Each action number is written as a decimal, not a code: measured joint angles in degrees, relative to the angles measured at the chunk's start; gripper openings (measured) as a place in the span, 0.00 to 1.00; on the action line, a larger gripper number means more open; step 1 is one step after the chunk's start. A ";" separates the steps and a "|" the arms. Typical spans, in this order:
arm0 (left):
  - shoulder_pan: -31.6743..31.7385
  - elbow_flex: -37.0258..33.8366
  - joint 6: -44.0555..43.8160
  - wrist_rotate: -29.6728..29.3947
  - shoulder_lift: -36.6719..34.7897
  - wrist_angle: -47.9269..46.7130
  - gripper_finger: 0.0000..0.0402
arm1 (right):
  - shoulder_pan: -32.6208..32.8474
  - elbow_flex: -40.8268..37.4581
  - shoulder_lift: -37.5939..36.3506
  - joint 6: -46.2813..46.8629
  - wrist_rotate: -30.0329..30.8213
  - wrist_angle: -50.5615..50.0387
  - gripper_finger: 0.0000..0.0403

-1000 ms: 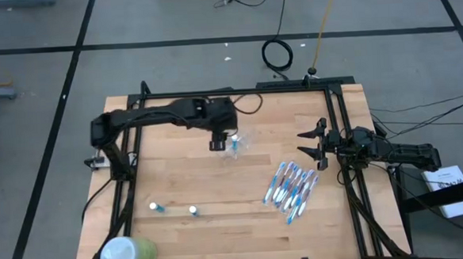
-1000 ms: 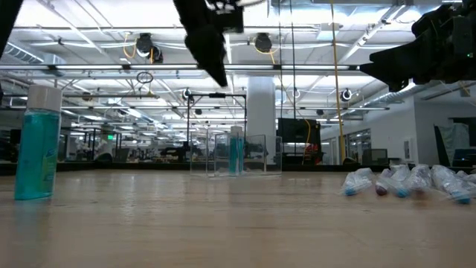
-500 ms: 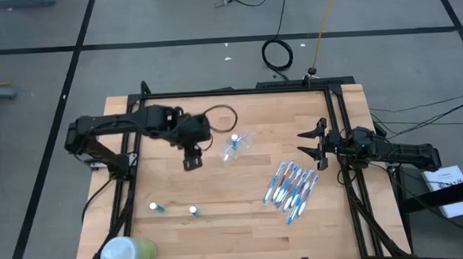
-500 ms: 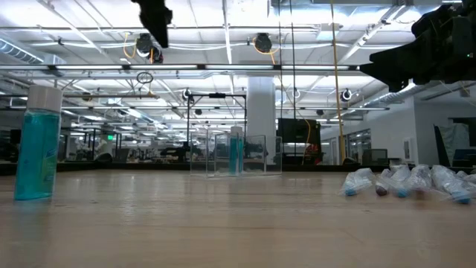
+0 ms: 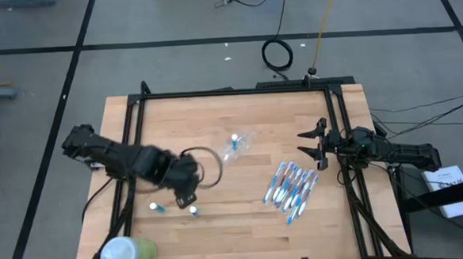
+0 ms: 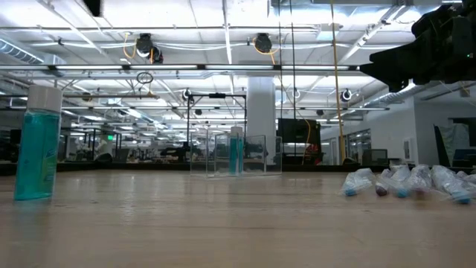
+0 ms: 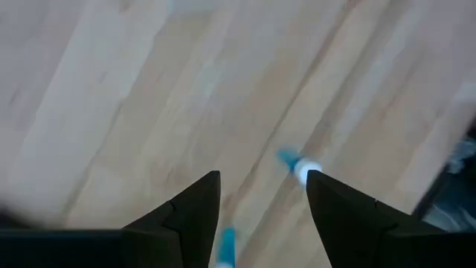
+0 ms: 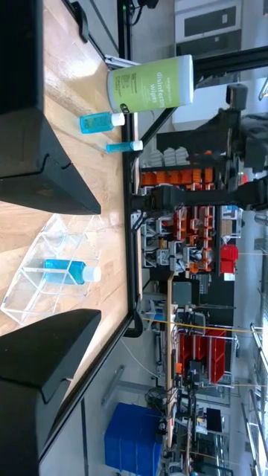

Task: Pick & Place toothbrushing station
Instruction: Put the blue mouthwash into the transparent organizer

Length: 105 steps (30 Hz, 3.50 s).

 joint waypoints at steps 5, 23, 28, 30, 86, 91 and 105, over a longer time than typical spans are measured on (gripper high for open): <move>-8.01 0.00 -17.75 -3.30 -0.01 -0.76 0.46 | 0.02 -0.01 0.01 0.00 0.00 -0.01 0.53; -21.63 -15.18 -60.60 9.41 -0.03 -0.85 0.50 | 0.02 0.01 0.02 0.00 0.02 0.00 0.53; -21.61 -18.55 -60.93 9.11 -0.03 -0.83 0.56 | 0.00 0.00 0.00 0.00 0.00 -0.01 0.53; -21.80 -20.30 -60.89 9.38 -0.03 -0.73 0.58 | 0.00 0.01 0.02 0.00 0.00 0.02 0.53; -22.71 -39.69 -64.82 7.79 -11.40 18.67 0.40 | 0.02 0.00 0.00 0.00 0.01 -0.01 0.53; -22.71 -39.69 -64.82 7.63 -11.40 18.64 0.37 | 0.01 -0.01 0.01 0.00 0.00 0.01 0.53; -22.71 -39.69 -64.36 6.06 -11.38 17.47 0.30 | 0.00 0.01 0.02 0.00 0.01 -0.01 0.53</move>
